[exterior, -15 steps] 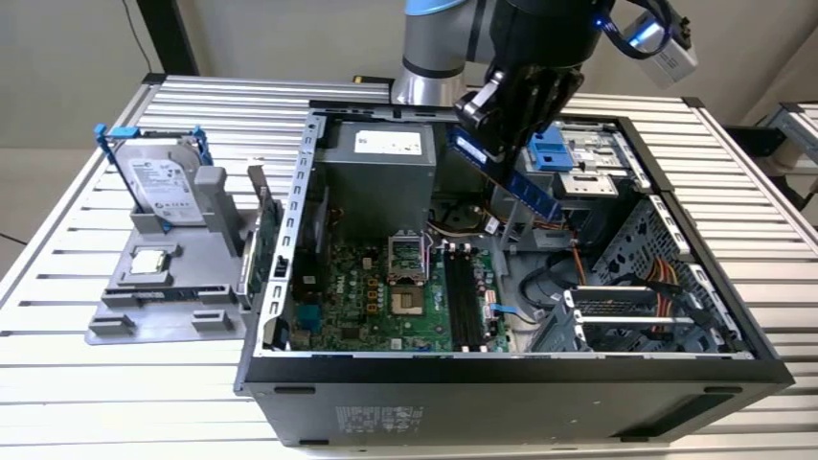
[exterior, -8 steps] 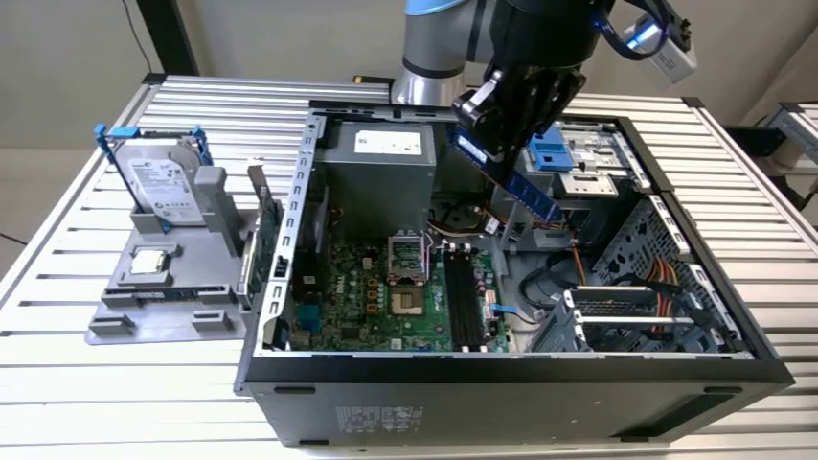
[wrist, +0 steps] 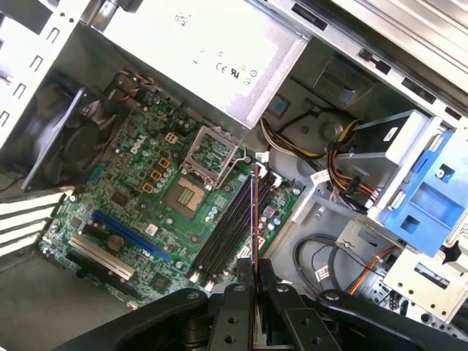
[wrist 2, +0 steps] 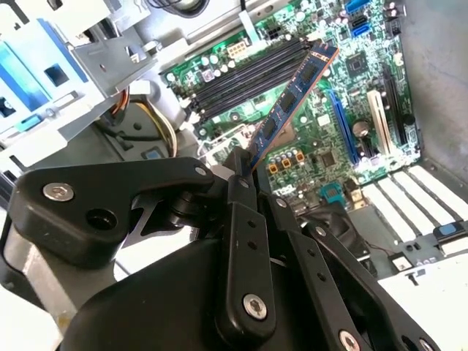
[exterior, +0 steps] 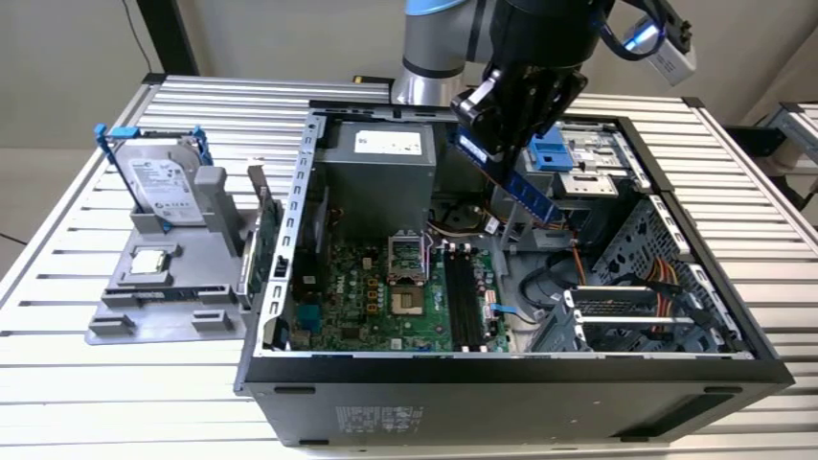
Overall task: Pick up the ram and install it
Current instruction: 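Insert the ram into the slot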
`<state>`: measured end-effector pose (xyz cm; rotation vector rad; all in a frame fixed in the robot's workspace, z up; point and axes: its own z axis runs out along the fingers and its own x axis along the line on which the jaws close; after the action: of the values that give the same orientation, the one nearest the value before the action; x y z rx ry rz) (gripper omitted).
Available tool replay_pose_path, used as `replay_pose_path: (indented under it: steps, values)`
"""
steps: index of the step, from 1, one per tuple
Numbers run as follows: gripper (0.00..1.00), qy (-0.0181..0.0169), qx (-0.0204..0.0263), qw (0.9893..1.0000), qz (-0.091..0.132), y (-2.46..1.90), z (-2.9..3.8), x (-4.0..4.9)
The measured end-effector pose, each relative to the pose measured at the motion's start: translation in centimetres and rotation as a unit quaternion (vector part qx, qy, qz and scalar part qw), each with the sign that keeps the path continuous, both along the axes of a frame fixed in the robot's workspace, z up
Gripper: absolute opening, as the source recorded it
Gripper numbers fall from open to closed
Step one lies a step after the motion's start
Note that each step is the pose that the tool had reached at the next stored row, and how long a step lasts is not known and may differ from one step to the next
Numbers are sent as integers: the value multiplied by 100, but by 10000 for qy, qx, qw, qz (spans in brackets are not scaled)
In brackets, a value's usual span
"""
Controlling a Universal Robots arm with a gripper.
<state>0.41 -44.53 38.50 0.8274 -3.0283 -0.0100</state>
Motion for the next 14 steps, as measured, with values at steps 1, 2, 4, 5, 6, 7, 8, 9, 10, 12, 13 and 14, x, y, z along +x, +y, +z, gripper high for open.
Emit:
replay_pose_path:
  steps: [1, 2, 4, 5, 6, 7, 8, 9, 10, 12, 13, 14]
  values:
    - [0, 0, 0, 10000, -24, 0, 0, 0]
    - [0, 0, 0, 10000, -47, 0, 0, 0]
    - [0, 0, 0, 10000, -90, 0, 0, 0]
    - [0, 0, 0, 9999, -109, 0, 0, 0]
    - [0, 0, 0, 9999, -128, 0, 0, 0]
    - [0, 0, 0, 9999, -147, 0, 0, 0]
    - [0, 0, 0, 9999, -166, 0, 0, 0]
    - [0, 0, 0, 9998, -184, 0, 0, 0]
    - [0, 0, 0, 9998, -200, 0, 0, 0]
    - [0, 0, 0, 9997, -232, 0, 0, 0]
    - [0, 0, 0, 9997, -249, 0, -1, 0]
    - [0, 0, 0, 9996, -265, 0, 0, 0]
